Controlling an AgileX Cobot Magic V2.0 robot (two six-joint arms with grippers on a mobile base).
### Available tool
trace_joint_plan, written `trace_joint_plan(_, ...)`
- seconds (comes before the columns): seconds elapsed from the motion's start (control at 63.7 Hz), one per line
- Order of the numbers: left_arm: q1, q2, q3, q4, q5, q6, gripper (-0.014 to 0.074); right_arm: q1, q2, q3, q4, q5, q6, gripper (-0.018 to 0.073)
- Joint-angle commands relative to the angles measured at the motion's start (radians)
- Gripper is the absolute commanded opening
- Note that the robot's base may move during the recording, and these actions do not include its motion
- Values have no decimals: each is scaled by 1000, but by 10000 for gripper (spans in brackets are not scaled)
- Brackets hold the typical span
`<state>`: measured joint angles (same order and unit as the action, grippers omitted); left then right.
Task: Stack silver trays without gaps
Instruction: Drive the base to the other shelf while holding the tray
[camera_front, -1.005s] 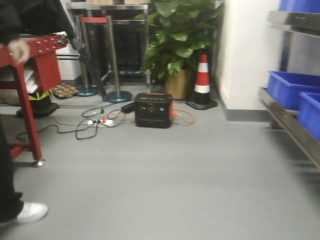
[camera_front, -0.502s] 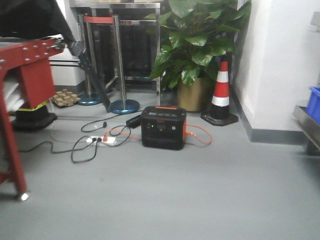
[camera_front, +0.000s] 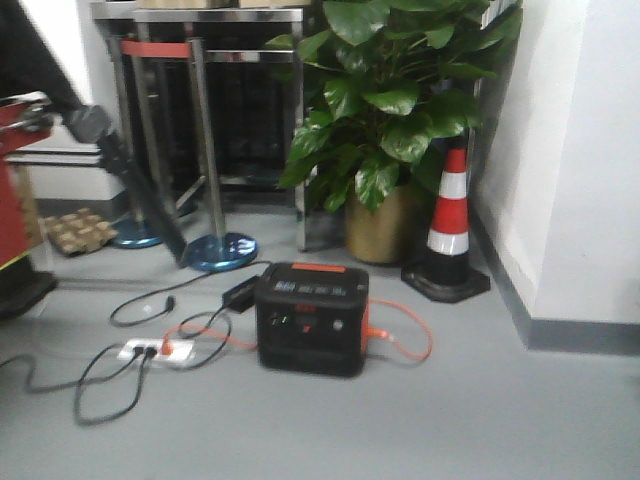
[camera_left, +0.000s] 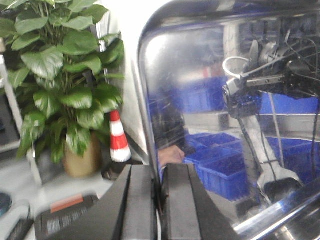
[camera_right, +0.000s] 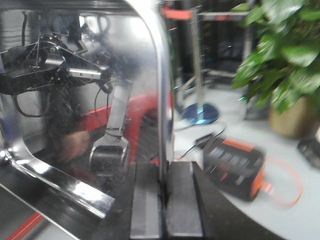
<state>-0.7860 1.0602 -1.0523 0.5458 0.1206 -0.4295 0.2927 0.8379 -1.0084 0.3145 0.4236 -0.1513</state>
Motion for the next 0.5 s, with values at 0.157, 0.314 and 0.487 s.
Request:
trace_joint_plan(0.157, 13, -14, -4, 21, 20, 2, -17, -10, -11, -5, -30, -57, -7, -68)
trace_joint_plan(0.314, 13, -14, -4, 21, 20, 2, -17, -10, -11, -5, -30, -57, -7, -68)
trace_joint_plan(0.487, 13, -14, -4, 21, 20, 2, -17, -10, -11, -5, -30, -57, -7, -68)
